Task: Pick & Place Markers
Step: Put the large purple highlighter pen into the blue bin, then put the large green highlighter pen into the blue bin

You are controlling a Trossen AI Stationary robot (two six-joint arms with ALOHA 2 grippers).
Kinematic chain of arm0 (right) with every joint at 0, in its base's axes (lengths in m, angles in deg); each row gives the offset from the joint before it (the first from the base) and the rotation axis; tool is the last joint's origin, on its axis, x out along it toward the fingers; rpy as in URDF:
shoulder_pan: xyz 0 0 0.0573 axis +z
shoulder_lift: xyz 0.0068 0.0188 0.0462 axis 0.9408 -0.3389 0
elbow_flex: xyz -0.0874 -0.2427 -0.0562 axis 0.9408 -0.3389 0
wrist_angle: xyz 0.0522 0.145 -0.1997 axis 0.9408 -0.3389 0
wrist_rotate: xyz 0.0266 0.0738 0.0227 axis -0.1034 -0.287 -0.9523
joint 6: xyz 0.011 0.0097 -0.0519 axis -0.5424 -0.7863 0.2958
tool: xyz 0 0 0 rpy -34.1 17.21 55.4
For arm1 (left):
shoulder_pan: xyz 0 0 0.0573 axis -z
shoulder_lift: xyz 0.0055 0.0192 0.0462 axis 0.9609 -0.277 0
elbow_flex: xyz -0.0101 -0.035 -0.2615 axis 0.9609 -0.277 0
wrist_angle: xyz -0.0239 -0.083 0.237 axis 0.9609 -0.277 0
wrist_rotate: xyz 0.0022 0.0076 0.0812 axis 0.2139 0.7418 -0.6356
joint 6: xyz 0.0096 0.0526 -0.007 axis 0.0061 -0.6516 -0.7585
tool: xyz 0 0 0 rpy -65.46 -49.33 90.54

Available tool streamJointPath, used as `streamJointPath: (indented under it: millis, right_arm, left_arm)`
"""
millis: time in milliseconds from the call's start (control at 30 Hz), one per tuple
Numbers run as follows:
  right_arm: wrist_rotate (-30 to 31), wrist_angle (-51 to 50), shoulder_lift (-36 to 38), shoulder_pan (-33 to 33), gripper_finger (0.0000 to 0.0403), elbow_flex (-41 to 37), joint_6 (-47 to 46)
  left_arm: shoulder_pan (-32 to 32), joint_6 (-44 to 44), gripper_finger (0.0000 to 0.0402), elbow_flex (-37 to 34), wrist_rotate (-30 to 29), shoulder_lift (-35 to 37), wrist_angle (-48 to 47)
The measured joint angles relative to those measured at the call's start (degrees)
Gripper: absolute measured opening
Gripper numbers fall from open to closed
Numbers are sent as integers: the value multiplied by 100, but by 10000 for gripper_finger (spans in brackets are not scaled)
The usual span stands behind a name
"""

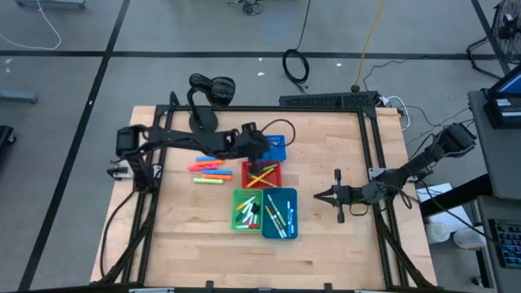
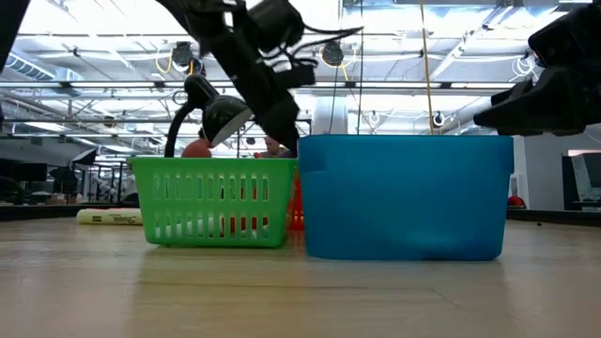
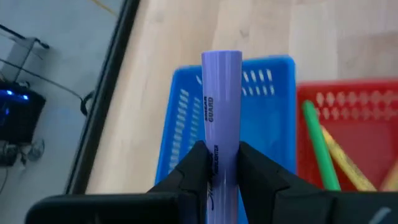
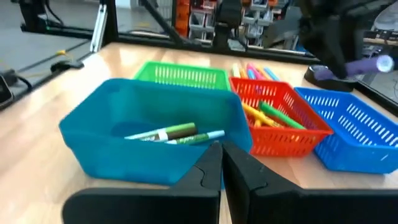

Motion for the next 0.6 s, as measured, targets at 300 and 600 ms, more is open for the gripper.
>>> streamJointPath:
  millis: [300, 600]
  right_arm:
    - [-6, -30, -4, 0, 0, 0, 8]
    - [-6, -30, -4, 0, 0, 1, -11]
  left_arm:
    - [-104, 247, 71, 7, 243, -224, 347]
    - [-101, 634, 165, 9, -311, -150, 533]
